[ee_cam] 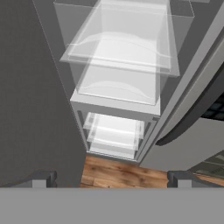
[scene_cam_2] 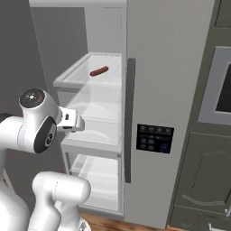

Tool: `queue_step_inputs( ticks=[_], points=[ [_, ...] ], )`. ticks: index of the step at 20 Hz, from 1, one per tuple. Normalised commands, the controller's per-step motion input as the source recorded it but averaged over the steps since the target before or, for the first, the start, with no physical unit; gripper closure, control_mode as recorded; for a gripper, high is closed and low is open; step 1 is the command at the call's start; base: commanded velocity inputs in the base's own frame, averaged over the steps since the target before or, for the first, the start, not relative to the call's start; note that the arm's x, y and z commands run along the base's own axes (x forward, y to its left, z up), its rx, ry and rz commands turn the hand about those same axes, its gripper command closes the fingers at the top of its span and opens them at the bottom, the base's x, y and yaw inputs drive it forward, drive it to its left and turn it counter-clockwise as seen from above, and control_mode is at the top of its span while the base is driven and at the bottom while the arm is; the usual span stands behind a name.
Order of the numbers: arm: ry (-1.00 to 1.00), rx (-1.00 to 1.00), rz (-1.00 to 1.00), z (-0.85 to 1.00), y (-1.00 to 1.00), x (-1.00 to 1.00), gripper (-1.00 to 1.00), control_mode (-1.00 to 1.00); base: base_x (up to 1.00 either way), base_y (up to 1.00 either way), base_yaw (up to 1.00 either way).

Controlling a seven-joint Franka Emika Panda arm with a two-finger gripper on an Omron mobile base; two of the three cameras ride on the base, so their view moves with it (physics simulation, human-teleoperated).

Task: Retrieve the sausage and cheese from the fridge and place them on the cutting board on the counter.

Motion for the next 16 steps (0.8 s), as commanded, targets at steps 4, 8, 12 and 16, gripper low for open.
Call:
queue_step_inputs(
  ticks=[4,8,12,16],
  points=[
    [0.00,0.00,0.00,0.00,0.00,0.00,-1.00,1.00,0.00,0.00,0.00],
    [0.00,0.00,0.00,0.00,0.00,0.00,-1.00,1.00,0.00,0.00,0.00],
    [0.00,0.00,0.00,0.00,0.00,0.00,-1.00,1.00,0.00,0.00,0.00],
    [0.00,0.00,0.00,0.00,0.00,0.00,-1.00,-1.00,0.00,0.00,0.00]
  ],
)
